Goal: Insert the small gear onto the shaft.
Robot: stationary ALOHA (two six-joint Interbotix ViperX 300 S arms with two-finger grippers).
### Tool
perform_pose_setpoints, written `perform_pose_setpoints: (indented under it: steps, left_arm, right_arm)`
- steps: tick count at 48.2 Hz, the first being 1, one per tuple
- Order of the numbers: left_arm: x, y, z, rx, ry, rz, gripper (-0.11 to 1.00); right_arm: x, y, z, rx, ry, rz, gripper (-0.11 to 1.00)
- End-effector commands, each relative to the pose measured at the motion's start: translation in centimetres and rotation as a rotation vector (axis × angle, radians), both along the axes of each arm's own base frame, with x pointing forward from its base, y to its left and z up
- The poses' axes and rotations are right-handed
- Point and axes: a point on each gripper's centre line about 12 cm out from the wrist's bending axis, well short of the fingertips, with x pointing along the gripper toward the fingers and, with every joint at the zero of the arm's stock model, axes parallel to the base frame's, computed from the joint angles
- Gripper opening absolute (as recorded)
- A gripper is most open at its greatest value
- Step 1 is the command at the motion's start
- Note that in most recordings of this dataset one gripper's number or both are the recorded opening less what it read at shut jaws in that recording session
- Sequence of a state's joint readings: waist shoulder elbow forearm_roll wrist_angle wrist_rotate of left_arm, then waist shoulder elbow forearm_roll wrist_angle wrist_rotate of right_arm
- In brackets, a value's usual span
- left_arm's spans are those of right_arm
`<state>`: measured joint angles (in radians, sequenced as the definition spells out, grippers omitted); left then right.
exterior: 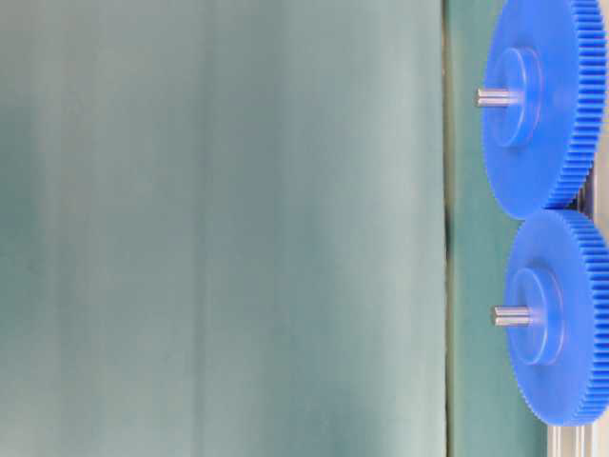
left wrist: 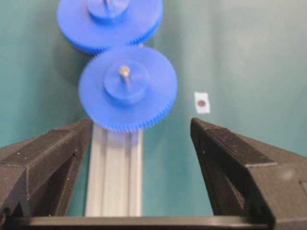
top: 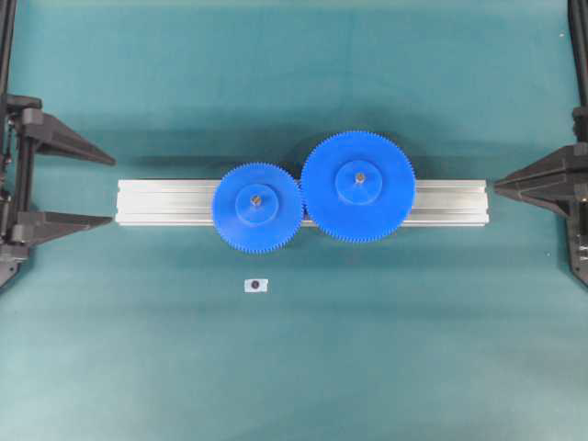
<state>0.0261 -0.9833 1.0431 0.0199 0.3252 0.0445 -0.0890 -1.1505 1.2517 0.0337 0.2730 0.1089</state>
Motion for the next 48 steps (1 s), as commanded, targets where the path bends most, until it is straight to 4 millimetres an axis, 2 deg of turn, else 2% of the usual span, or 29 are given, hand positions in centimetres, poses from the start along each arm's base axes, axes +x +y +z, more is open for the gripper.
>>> perform_pose_setpoints:
  steps: [1, 22, 48]
  left_arm:
    - [-0.3, 0.0, 0.4, -0.005, -0.029, 0.001, 0.86]
    - [-2.2, -0.1, -0.6, -0.006, -0.062, 0.001, 0.86]
    - [-3.0, -0.1, -1.9, -0.006, -0.054, 0.001, 0.86]
  right_arm:
    - [0.1, 0.0, 0.3, 0.007, -0.017, -0.005, 0.05]
    - [-0.1, -0.1, -0.8, 0.003, -0.039, -0.008, 0.05]
    - [-1.5, 0.1, -3.0, 0.000, -0.080, -0.008, 0.05]
